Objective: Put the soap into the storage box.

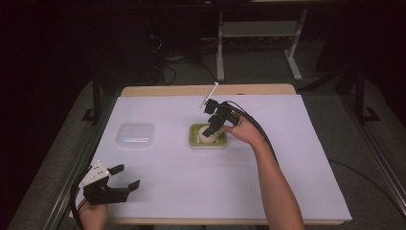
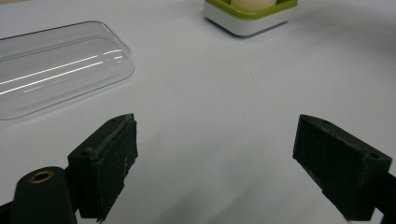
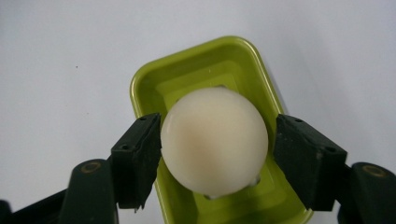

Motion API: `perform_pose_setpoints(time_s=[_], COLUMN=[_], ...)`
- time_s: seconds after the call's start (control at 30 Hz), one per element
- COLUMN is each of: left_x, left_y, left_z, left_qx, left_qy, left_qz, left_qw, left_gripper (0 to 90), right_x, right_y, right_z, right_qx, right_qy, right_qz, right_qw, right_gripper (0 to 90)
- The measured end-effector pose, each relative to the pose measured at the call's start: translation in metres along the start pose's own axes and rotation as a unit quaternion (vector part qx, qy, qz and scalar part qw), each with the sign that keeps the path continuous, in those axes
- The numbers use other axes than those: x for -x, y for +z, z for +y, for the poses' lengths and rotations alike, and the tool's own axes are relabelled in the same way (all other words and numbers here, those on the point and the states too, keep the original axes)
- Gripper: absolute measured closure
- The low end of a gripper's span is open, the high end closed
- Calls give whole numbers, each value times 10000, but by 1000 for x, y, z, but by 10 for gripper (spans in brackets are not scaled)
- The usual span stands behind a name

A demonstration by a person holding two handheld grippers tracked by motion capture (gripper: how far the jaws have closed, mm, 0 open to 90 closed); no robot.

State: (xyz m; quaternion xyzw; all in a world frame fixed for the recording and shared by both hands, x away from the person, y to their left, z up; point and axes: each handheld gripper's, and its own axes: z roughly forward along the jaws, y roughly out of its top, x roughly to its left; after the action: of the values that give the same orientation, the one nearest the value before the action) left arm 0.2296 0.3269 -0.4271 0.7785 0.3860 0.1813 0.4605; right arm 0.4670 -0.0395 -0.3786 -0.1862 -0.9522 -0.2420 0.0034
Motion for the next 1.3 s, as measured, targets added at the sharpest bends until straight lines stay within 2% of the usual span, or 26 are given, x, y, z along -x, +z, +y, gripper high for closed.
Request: perform_pose_setpoints(time_s=[0.17,0.4,0.53,0.63,0.8,0.97,1.07,1.1,1.3], left_x=[0,0,1,1,1,1,1,1,1], left_y=[1,1,1,2,2,2,2,2,2], left_z=[0,0,0,1,1,1,1,1,1], left_qx=[6,6,11,-8,-28,-38,-37,-41,-31], left_qy=[-18,6,-9,14,46,65,56,53,39], left_qz=[-9,-12,-20,-11,-2,-6,-16,-11,-16], left_qw=[10000,10000,10000,10000,10000,10000,10000,10000,10000], left_gripper=[130,130,130,130,130,130,130,130,130], right_x=[1,-5,-6,-7,-7,-10,-12,-13,-15], right_y=[-1,-6,-11,-16,-20,-25,-26,-28,-31], right_z=[-3,-4,-8,-14,-21,-27,-30,-32,-37], right_qx=[-40,-77,54,148,156,195,217,208,194], right_qy=[42,58,37,107,227,203,221,195,253], right_qz=[89,130,153,213,236,208,288,229,241], right_qw=[9999,9999,9999,9996,9993,9994,9991,9993,9992], right_gripper=[282,258,248,247,235,235,232,232,227])
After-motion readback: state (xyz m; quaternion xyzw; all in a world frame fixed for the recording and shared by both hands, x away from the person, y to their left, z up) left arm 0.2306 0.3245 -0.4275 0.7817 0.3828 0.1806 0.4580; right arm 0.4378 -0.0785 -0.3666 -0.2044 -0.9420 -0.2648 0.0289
